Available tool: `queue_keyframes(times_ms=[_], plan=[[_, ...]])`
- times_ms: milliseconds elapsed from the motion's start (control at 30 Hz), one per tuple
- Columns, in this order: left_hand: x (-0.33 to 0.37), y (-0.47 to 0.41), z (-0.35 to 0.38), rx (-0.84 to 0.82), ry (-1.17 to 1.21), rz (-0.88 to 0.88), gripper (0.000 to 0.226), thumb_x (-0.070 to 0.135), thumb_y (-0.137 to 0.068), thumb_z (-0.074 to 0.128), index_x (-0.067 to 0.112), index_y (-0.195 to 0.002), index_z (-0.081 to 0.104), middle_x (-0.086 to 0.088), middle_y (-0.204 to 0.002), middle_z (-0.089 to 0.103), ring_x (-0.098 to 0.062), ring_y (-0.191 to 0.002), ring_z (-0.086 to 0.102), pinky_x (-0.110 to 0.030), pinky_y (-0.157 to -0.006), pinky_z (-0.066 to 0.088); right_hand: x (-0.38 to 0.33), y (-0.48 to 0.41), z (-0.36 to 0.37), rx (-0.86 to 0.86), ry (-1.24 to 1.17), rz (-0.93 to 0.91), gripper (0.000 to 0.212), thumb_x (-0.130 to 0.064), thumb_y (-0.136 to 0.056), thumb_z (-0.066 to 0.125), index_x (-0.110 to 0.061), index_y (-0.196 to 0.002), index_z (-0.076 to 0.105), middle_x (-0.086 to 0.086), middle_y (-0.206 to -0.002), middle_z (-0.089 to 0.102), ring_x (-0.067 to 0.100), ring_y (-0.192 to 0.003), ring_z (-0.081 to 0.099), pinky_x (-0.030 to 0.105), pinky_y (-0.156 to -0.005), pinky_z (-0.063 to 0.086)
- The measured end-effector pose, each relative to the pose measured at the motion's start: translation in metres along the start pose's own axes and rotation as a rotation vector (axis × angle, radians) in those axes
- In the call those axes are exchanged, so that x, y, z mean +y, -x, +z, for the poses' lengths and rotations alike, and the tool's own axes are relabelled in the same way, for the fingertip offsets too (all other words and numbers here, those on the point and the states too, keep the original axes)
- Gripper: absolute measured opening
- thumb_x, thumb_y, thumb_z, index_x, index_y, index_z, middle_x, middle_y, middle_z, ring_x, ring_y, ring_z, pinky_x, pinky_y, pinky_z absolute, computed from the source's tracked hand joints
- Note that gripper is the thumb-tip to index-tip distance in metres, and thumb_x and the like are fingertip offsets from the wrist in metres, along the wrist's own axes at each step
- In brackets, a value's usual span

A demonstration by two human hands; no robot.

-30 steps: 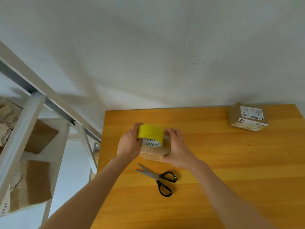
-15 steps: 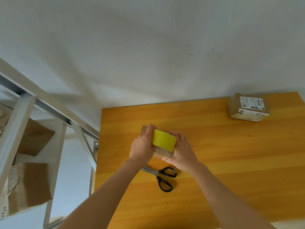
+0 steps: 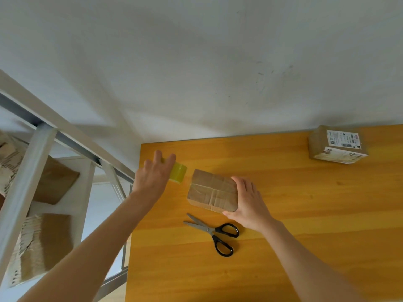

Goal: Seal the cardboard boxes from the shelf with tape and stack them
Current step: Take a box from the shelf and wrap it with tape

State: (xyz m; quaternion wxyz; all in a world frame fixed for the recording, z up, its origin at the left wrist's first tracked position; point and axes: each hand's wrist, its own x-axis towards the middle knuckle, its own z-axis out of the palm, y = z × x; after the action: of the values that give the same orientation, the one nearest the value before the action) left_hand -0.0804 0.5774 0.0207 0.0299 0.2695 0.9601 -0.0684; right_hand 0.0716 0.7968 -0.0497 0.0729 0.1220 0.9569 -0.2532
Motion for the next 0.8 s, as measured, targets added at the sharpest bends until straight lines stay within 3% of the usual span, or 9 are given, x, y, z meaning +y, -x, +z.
queue_keyframes(times_ms=[167, 433, 633, 800], plan=[[-0.005, -0.003, 0.008, -0.037, -0.052, 0.030, 0.067, 0.007, -0.082, 0.069, 0.020, -0.131, 0.026, -0.011, -0.118, 0.037, -0.025, -0.087, 0.054, -0.029, -0.057, 0.048, 0.000, 0.000, 0.001, 0.007, 0.008, -0.007, 0.102, -0.050, -0.066, 0.081, -0.021, -0.145, 0.023, 0.000, -0.142, 0.031, 0.021, -0.130, 0.033, 0.039, -0.107, 0.037], [-0.009, 0.000, 0.030, -0.111, -0.076, 0.034, 0.068, 0.005, -0.083, 0.068, 0.020, -0.132, 0.023, -0.011, -0.122, 0.037, -0.026, -0.093, 0.056, -0.028, -0.059, 0.049, -0.001, 0.000, 0.000, -0.001, 0.018, 0.002, 0.102, -0.050, -0.068, 0.080, -0.021, -0.146, 0.022, -0.001, -0.142, 0.030, 0.020, -0.130, 0.031, 0.037, -0.107, 0.034], [-0.009, -0.005, 0.050, -0.152, -0.063, 0.018, 0.066, 0.005, -0.082, 0.069, 0.019, -0.132, 0.028, -0.012, -0.119, 0.042, -0.024, -0.085, 0.058, -0.027, -0.055, 0.052, -0.001, 0.000, -0.001, -0.015, 0.006, 0.008, 0.102, -0.048, -0.068, 0.081, -0.021, -0.146, 0.022, -0.001, -0.143, 0.029, 0.019, -0.132, 0.030, 0.038, -0.109, 0.033], [0.001, -0.009, 0.059, -0.201, -0.051, -0.001, 0.069, 0.006, -0.080, 0.071, 0.019, -0.131, 0.026, -0.010, -0.116, 0.044, -0.023, -0.086, 0.060, -0.024, -0.049, 0.037, -0.002, -0.001, -0.002, -0.023, -0.001, 0.009, 0.102, -0.047, -0.067, 0.082, -0.020, -0.145, 0.022, 0.000, -0.142, 0.030, 0.020, -0.132, 0.030, 0.038, -0.109, 0.035]])
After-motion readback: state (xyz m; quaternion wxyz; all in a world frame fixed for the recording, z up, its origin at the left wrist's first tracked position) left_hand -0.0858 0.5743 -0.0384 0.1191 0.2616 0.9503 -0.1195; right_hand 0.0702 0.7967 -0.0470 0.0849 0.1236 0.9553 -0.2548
